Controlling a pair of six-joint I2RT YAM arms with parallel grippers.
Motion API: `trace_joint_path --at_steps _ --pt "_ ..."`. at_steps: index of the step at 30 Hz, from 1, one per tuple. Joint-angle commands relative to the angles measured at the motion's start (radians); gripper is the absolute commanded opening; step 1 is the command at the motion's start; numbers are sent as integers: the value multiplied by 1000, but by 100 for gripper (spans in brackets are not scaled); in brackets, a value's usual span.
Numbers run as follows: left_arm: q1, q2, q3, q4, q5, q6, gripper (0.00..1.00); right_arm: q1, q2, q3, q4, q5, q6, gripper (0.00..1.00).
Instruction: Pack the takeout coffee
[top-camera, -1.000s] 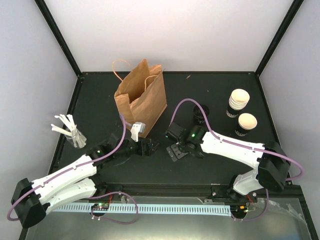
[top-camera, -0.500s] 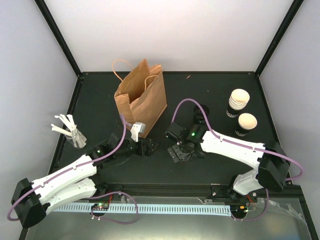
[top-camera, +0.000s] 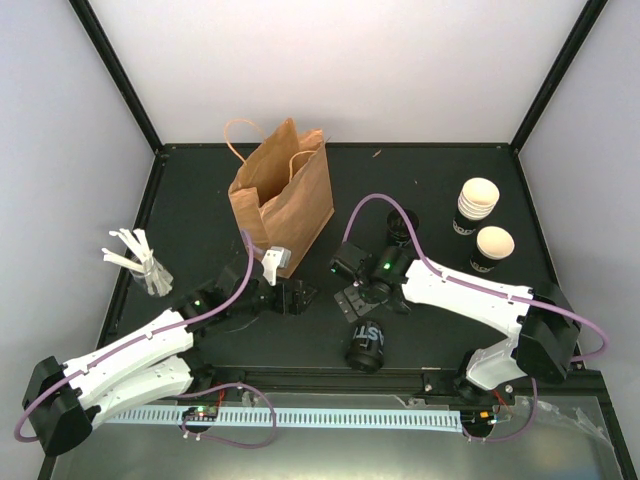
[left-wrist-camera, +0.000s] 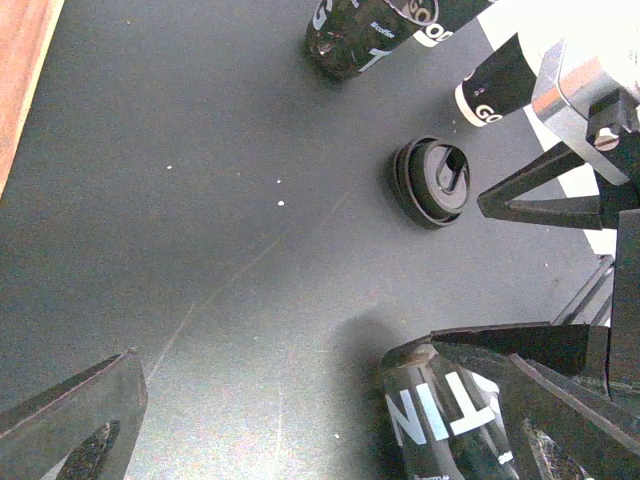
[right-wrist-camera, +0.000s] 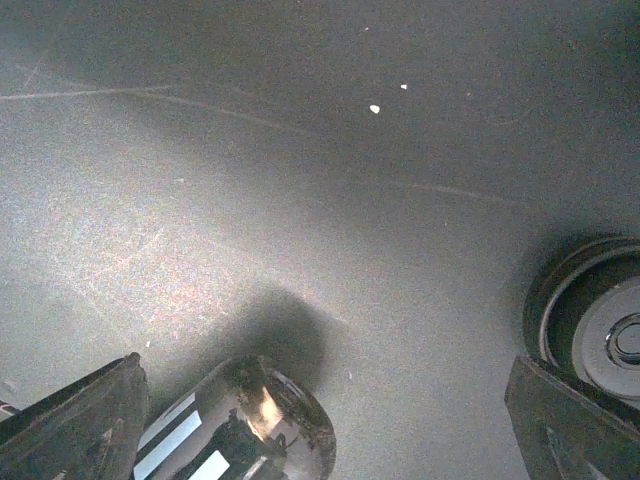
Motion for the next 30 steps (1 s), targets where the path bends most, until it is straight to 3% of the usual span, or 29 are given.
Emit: trace_joint_path --at_steps 1,16,21,30 --pt "5 1 43 -8 3 18 99 3 -9 35 -19 25 4 100" --pt "-11 86 20 37 169 66 97 3 -83 -78 45 -99 -14 100" --pt "-100 90 -8 107 194 100 94 3 -117 -116 60 -111 5 100" --pt "-286 21 -73 97 51 68 95 -5 -151 -170 124 -146 25 100"
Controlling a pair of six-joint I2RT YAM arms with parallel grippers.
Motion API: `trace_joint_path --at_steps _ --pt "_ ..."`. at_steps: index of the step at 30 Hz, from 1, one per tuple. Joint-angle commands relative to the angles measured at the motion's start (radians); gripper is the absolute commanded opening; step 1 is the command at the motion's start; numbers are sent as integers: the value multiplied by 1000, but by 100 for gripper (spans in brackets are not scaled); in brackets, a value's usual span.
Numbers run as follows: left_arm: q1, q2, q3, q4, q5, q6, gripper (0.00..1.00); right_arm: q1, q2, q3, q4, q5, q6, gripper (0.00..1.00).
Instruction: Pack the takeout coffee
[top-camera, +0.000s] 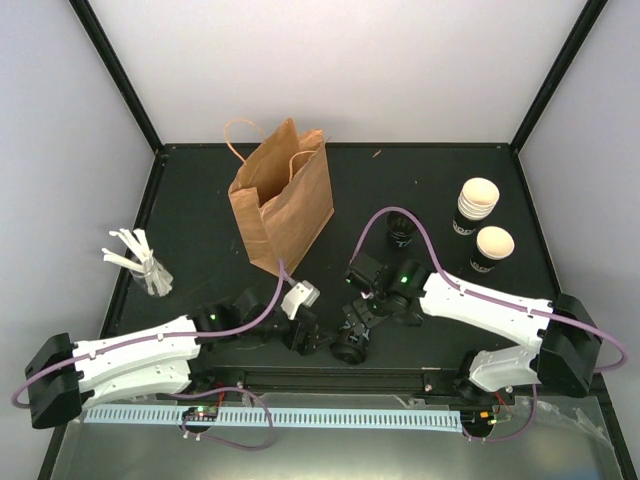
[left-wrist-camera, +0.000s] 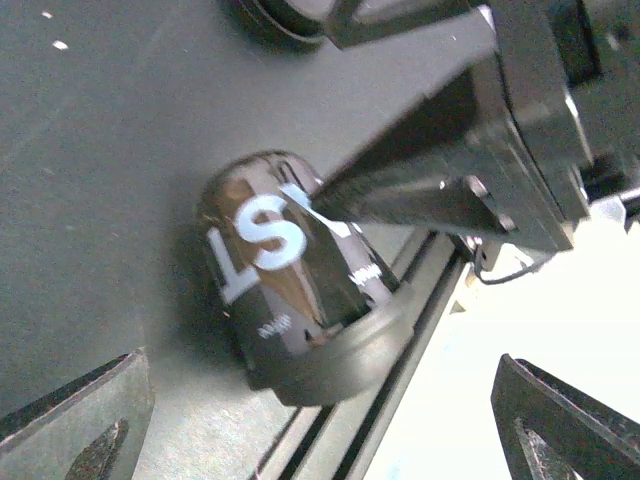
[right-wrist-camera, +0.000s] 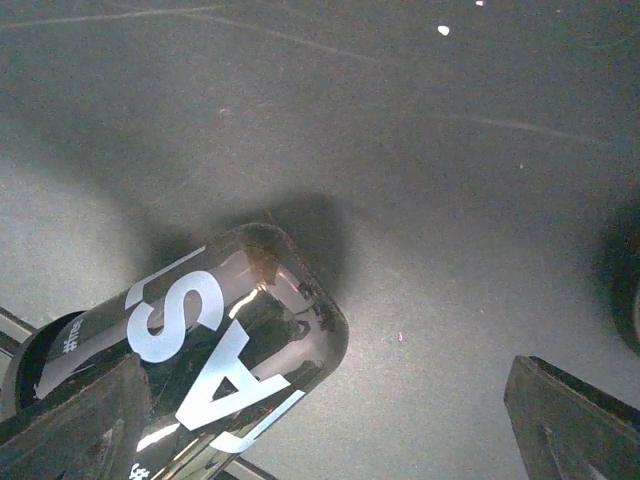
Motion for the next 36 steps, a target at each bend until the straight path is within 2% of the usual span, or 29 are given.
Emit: trace_joint_path --at_steps 1,10,17,24,36 --pt "-86 -37 -15 19 -91 -16 95 -7 -36 -25 62 -32 20 100" --pt "-133 25 -51 88 -74 -20 93 -9 -111 -87 92 -84 36 99" --pt "-149 43 -96 168 -73 83 93 -16 -132 -146 191 -122 79 94" --pt "-149 76 -103 213 -97 167 94 -121 -121 -208 318 -294 83 88" --pt "-148 160 -107 206 -233 86 93 -141 -43 -200 403 -366 86 84"
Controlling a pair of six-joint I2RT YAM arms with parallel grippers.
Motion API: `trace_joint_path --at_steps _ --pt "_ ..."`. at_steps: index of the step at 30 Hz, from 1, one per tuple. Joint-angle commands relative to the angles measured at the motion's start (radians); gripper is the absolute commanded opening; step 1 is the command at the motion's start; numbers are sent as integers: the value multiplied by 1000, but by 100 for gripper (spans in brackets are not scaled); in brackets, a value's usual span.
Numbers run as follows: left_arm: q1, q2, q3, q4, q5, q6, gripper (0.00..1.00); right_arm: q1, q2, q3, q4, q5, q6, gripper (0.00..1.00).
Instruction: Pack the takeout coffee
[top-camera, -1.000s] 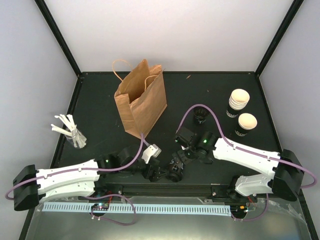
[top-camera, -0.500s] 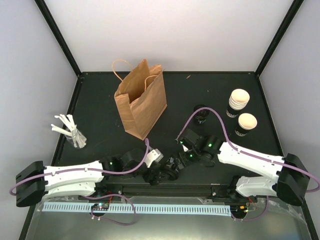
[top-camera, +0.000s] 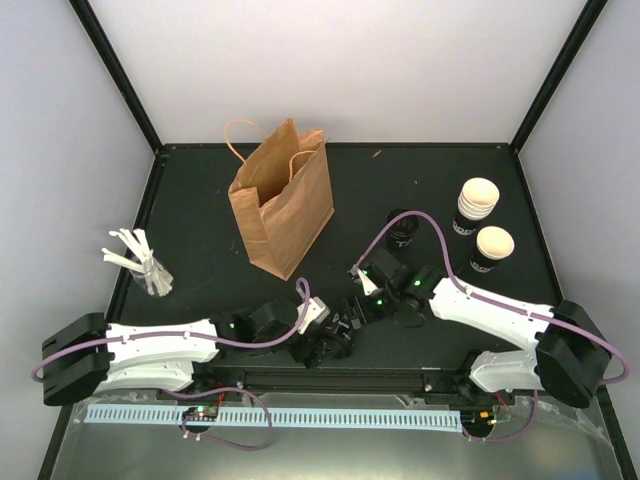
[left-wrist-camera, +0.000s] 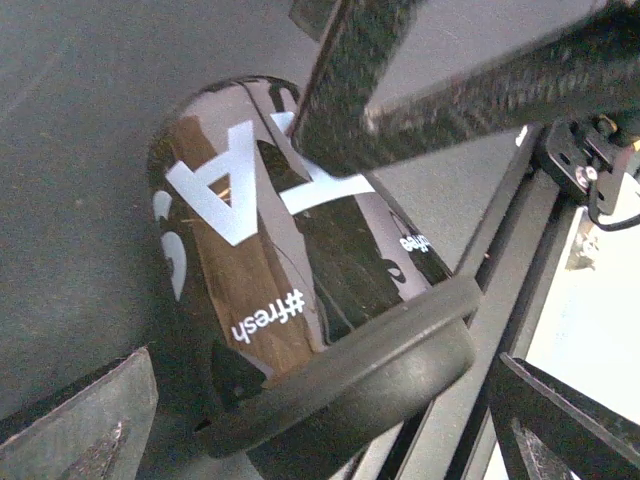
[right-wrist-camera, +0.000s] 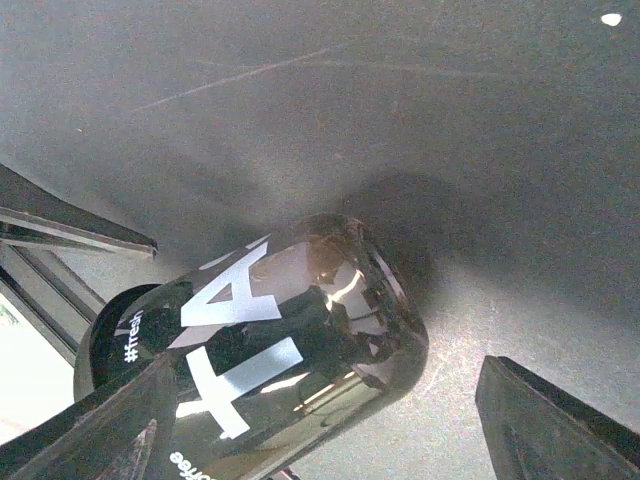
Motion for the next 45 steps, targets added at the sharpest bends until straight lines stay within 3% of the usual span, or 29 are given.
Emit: trace_joint_path --at_steps 1,19,22,27,30,45 --pt "-6 6 -6 24 -90 -38 92 -5 36 6 70 -46 16 83" --pt "14 53 -9 162 39 7 59 -5 95 2 100 -53 -5 82" --pt "16 53 -6 161 50 14 60 -5 95 2 93 -43 -7 81" --pt "16 58 11 81 70 65 71 -5 97 3 87 -40 -12 82" --pt "15 59 31 23 67 109 71 -5 101 5 86 -40 -13 82" --pt "16 108 111 -44 64 178 47 -8 96 16 63 -25 -14 81"
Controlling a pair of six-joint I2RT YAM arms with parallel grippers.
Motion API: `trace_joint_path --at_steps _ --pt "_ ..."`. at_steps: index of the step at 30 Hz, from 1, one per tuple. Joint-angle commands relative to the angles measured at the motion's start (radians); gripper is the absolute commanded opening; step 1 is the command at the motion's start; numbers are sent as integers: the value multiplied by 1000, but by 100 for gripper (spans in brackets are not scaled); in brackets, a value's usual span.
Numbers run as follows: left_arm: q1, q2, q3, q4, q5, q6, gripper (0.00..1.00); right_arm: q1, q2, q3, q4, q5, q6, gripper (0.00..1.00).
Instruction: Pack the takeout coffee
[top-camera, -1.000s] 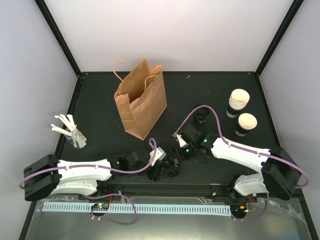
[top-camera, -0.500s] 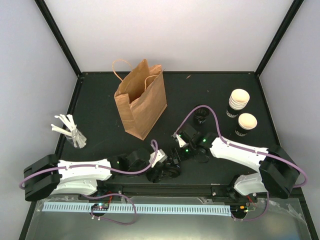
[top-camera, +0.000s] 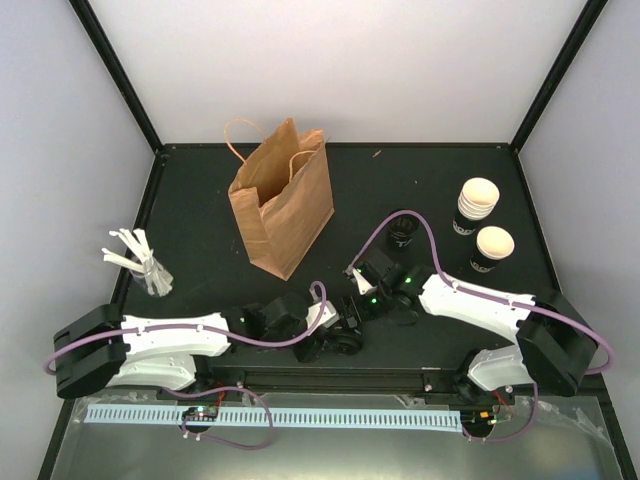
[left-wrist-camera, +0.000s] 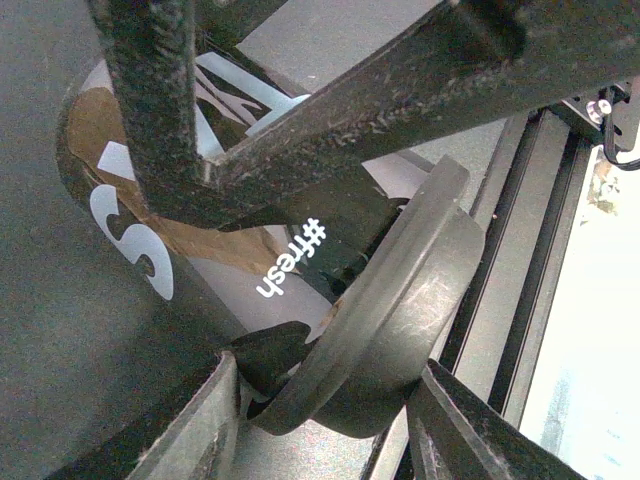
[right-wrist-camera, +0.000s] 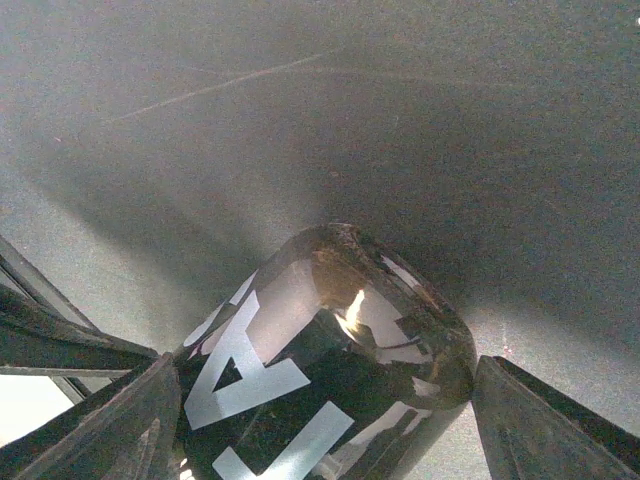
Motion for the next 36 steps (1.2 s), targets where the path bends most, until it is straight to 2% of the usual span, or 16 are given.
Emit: trace_joint_path --at_steps 1,7,14,22,28,36 --pt "3 0 50 -13 13 24 46 -3 -8 15 -17 13 -9 81" --pt "3 -30 71 -47 -3 -8 42 -20 -55 32 -59 73 -7 82" --pt "20 -51 170 -154 19 -82 36 -48 -131 84 -150 188 -40 84" --pt "134 24 354 -416 172 -159 34 -68 -191 140 -236 284 -64 86" --pt "178 91 446 -562 204 -174 34 -70 -254 142 -272 280 -84 87" --pt "249 189 474 -573 249 -191 31 -69 -288 142 -317 255 -122 86"
